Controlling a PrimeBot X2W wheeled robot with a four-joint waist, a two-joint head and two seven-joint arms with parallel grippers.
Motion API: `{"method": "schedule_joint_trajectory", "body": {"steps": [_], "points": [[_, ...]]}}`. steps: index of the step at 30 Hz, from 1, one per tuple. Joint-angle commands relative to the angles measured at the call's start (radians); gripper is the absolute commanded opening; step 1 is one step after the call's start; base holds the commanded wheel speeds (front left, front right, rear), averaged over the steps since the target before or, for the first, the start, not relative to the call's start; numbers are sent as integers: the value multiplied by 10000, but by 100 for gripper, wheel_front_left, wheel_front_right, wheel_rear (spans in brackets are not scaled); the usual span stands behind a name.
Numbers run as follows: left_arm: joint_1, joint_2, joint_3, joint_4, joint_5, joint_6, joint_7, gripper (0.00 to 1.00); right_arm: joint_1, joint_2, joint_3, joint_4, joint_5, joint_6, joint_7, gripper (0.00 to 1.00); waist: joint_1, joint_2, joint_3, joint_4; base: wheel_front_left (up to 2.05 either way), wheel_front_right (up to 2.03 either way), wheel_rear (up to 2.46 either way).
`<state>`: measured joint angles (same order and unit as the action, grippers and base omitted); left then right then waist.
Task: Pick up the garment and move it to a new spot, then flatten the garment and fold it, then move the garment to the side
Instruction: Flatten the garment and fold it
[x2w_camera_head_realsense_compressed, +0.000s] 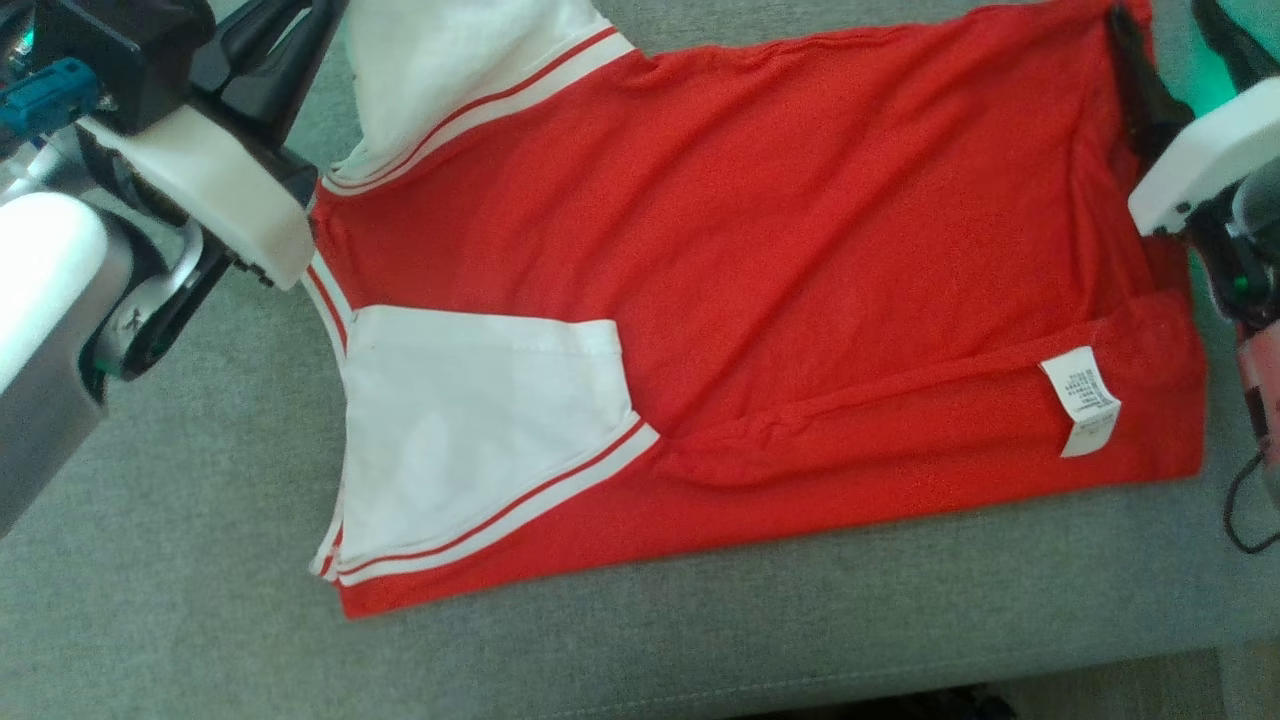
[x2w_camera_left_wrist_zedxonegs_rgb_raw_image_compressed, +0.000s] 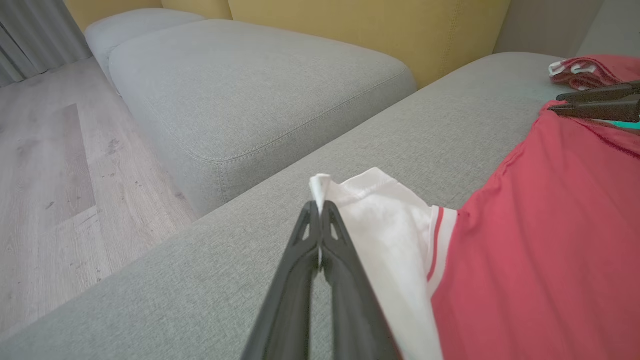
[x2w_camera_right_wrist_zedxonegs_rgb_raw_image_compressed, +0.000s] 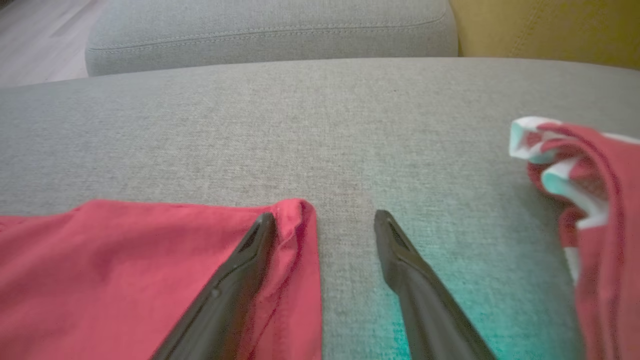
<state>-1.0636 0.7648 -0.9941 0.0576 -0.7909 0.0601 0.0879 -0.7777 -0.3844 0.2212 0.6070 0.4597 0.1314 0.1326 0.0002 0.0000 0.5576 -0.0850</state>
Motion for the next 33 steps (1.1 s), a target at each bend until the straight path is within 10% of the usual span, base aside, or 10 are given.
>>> {"method": "schedule_joint_trajectory", "body": {"steps": [1,5,9,33], "points": [[-489,300,562,-109,91,-68,-6,0,-185,-231,239,-51,156,-7,1,100,-2,0,58,63,0,0,0],[-581,230,578,103,74,-146,-88,0,-595,-394,783,378,429,-7,-86,100,-2,0,101,129,0,0,0],[-583,183,598,262,15,-185,-182,0,-862,-586,1346,665,699,-7,-101,0,-2,0,105,187,0,0,0],[-1550,36,1265,1480,286,-674,-2030,0,-1267,-2141,1955,-249,2551,-7,-1678,0,-2,0,-710,405,0,0,0]]}}
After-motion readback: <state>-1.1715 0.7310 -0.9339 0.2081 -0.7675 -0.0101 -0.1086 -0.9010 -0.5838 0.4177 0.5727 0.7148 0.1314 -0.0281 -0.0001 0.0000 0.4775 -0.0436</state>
